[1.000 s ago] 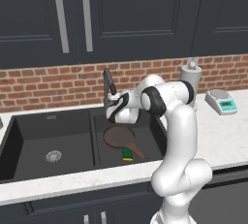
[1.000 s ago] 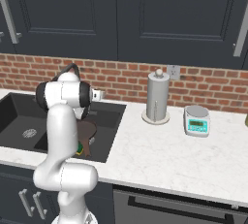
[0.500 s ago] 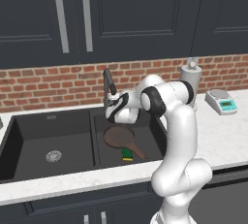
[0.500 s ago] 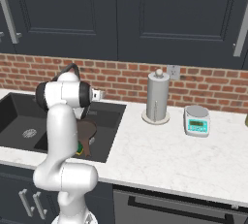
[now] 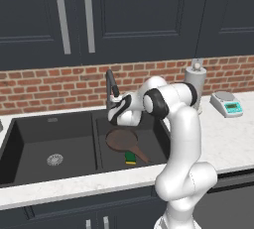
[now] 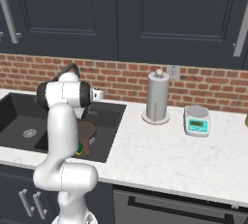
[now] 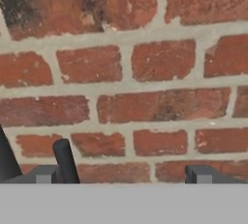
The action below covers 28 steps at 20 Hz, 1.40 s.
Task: Pick the pan and sponge and place them into the sink. Then turn on the water.
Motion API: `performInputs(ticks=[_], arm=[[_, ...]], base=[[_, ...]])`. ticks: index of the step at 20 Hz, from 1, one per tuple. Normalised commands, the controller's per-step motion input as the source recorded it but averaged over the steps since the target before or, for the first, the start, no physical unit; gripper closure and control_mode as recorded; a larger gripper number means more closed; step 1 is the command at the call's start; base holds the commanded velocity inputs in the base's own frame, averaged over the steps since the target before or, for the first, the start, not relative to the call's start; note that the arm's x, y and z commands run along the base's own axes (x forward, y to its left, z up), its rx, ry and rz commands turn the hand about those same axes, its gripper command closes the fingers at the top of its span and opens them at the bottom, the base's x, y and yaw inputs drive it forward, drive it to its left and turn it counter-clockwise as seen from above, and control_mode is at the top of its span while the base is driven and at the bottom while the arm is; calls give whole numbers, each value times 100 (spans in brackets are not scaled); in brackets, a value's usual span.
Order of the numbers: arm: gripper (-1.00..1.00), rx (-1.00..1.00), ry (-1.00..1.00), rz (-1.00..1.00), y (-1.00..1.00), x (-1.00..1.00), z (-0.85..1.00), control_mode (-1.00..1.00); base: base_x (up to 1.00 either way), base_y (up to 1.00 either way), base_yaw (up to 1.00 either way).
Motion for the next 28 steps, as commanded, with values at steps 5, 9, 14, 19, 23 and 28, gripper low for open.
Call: performInputs(ticks=[5,9,14,19,23,28], arm=[[-100,0,0,0,0,8,-7,-100],[-100,0,0,0,0,6,-9,-100],[-100,0,0,2,0,2,-10,-100],[-100,0,0,4,0,0,-3,-100],[-100,0,0,5,0,0,-1,-100],[-100,0,0,3,0,2,0,-100]], base=[[0,0,0],[0,0,0],[0,0,0],[0,0,0],[0,0,0],[0,0,0]])
